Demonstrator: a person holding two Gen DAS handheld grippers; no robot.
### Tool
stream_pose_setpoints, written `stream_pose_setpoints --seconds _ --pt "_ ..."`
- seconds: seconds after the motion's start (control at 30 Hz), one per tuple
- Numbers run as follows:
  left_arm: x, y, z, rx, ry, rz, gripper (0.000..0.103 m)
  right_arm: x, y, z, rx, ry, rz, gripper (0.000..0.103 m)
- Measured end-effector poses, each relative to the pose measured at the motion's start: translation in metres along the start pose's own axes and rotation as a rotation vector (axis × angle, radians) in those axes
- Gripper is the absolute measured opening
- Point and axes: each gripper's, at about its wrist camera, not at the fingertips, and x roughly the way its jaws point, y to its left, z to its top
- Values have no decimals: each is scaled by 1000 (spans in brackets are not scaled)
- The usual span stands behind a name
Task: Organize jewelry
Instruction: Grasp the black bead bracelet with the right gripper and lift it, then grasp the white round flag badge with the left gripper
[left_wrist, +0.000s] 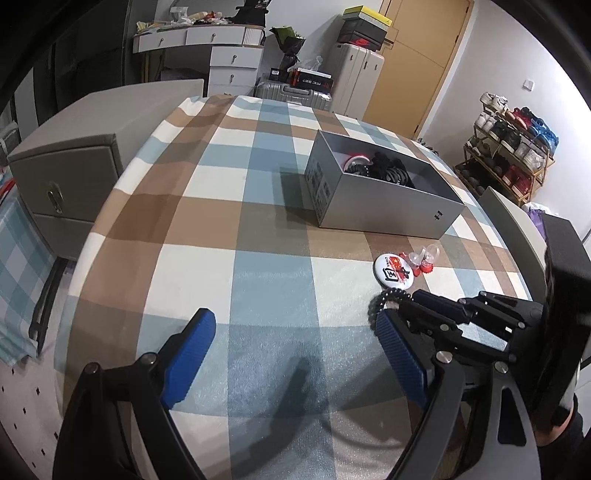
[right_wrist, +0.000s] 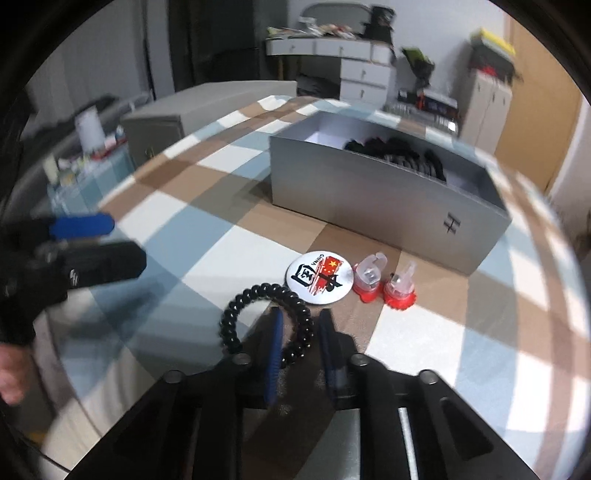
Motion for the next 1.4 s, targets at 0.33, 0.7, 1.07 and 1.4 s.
stream_pose_setpoints --seconds 0.33,0.7,1.07,1.4 --pt "3 -9 0 36 11 -13 86 -30 -47 -15 196 -97 49 8" --pt "20 -40 5 124 62 -34 86 -75 -102 -44 362 -241 23 9" --pt "56 -75 21 278 179 -136 86 -90 -126 -65 420 -286 14 9" --pt "72 -74 35 358 236 -190 77 -84 -133 -69 443 -281 30 9"
